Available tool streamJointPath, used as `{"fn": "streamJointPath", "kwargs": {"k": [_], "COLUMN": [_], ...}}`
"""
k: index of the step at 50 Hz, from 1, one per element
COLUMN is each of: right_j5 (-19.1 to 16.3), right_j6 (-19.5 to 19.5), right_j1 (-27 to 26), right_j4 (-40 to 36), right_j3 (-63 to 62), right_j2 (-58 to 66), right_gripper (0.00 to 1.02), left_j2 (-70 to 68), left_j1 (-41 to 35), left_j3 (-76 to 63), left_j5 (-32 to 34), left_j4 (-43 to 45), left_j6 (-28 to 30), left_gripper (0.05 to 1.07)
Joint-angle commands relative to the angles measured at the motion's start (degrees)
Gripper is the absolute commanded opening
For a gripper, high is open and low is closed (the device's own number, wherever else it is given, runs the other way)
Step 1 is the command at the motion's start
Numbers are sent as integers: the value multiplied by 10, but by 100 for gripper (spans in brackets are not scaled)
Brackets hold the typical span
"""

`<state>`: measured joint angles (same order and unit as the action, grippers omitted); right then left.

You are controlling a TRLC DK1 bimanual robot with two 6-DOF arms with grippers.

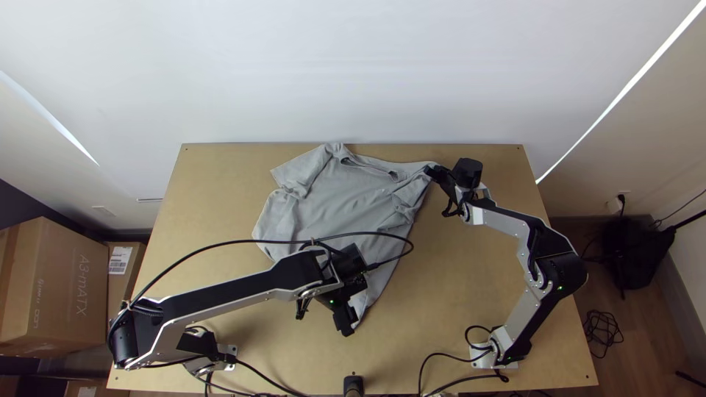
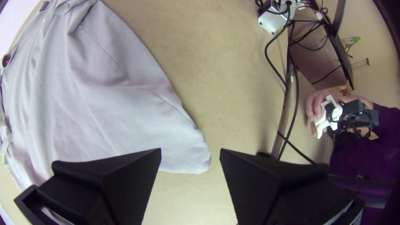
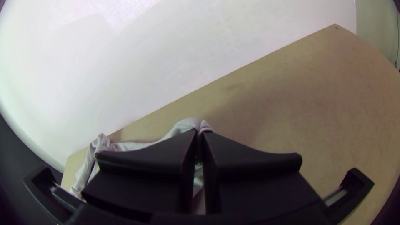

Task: Fold the t-shirt

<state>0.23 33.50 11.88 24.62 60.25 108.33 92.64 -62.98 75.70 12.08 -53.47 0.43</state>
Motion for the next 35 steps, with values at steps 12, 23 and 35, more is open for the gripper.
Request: {"fn": "streamJointPath", "kwargs": {"k": [12,23,35], "right_j5": [5,4,4], "right_j6": [27,27,27], "right_j1": [2,-1,2], "right_j4": [8,8,9], "right_j3": [-27,-29,-29], "right_j2": [-7,-7,-8], "right_gripper": [2,2,2], "left_j2": [51,66,83], "left_j1": [-60,-86,-109], "left_j3": [-26,-29,-33], "left_j5": [-66,-69,-70], "left_j4": [31,43,48], "left_j6": [-27,-47,-66], "left_gripper": [71,71,71]}}
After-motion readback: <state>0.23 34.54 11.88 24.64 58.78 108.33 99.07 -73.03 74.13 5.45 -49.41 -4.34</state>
